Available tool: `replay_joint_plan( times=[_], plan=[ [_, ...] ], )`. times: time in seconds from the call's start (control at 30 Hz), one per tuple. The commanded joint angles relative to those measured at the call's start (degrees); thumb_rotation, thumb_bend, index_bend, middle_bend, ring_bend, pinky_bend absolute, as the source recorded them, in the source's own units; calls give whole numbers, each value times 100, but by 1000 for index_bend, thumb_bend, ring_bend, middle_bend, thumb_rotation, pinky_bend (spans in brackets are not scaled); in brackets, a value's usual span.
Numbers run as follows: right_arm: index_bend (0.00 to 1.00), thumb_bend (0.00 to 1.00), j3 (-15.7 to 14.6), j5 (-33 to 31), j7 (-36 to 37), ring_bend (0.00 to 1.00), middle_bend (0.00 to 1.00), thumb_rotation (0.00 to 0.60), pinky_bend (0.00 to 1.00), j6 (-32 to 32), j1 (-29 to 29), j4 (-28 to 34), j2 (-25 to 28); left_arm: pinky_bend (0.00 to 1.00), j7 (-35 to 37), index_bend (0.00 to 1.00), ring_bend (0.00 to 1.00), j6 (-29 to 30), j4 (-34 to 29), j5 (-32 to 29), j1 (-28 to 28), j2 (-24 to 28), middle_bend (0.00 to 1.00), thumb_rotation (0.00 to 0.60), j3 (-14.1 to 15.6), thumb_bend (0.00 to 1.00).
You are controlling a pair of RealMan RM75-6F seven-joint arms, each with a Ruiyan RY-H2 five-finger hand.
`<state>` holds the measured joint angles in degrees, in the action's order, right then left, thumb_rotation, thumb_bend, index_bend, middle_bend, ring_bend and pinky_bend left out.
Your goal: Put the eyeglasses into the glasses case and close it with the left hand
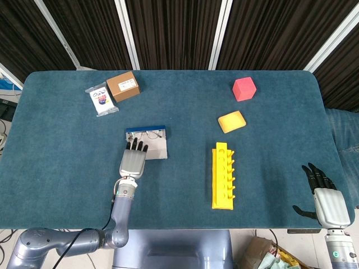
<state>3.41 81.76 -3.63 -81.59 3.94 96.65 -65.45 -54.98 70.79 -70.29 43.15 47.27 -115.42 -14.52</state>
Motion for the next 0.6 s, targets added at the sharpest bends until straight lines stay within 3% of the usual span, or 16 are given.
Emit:
replay_joint_plan(
  times=[0.03, 0.6],
  plan=[
    [0, 186, 1, -8, 1, 88, 0, 600, 187, 4, 0, 6, 4, 158, -2, 215, 40, 0, 37, 33, 7, -10, 159, 600, -17, 519],
    [0, 185, 1, -47, 12, 88, 1, 600, 187, 24, -5, 39, 22, 158, -138, 273, 40, -70, 601, 43, 291, -100, 156, 600, -482, 518]
  ],
)
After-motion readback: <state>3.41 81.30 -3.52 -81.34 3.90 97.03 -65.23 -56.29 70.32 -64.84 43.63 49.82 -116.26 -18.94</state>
